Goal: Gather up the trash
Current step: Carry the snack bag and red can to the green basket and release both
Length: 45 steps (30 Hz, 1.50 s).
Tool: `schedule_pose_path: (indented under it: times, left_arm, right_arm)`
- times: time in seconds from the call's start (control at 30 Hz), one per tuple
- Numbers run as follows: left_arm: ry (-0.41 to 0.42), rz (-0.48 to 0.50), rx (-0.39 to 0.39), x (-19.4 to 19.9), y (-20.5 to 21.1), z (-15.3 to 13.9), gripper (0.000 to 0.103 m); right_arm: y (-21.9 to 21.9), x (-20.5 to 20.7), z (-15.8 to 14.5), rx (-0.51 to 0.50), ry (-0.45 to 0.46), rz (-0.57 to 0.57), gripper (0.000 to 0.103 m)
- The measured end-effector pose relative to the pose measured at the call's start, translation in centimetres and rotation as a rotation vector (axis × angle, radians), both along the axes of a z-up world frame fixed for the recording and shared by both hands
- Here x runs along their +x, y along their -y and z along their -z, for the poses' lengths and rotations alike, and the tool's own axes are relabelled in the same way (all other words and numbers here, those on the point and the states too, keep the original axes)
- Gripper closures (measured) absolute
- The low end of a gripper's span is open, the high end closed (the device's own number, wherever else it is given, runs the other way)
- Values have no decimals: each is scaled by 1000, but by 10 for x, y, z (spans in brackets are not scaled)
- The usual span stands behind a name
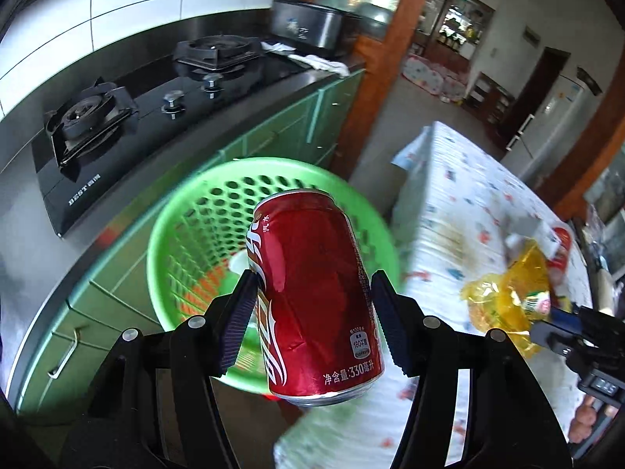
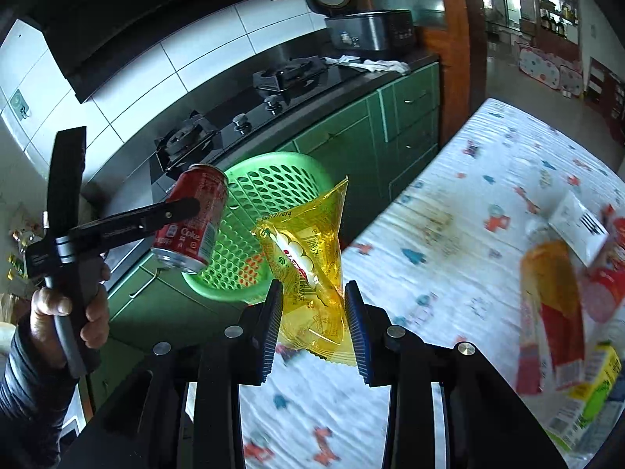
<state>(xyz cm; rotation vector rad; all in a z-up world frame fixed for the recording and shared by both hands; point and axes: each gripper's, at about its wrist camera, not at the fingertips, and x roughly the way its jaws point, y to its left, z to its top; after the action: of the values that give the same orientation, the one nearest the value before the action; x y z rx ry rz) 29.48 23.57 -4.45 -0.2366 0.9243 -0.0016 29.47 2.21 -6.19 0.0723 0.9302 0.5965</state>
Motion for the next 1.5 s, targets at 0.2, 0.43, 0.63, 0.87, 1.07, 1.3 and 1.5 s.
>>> schedule_pose_path:
  times: [0.2, 0.43, 0.63, 0.87, 1.07, 1.3, 1.5]
  left_arm:
    - [-16, -36, -2, 19, -35, 24, 42]
    - [-42, -77, -54, 30, -60, 51, 33]
    - [-39, -84, -71, 22, -69, 56, 33]
    - [-21, -109, -49, 5, -84, 47, 29]
    - [-5, -117, -37, -9, -90, 37, 29]
    - [13, -113, -17, -21, -85, 25, 27]
    - [14, -85, -1, -31, -66, 21, 27]
  right_arm:
    - [-47, 28, 8, 8, -21, -32, 71]
    - [-81, 52, 21, 31, -62, -36, 70]
    - [-101, 69, 30, 35, -82, -31, 67]
    - [-118, 81, 41, 36, -98, -29, 58]
    - [-127, 80, 41, 73, -95, -42, 33]
    - [-114, 65, 25, 77, -49, -40, 33]
    - [-70, 43, 14, 59, -17, 5, 29]
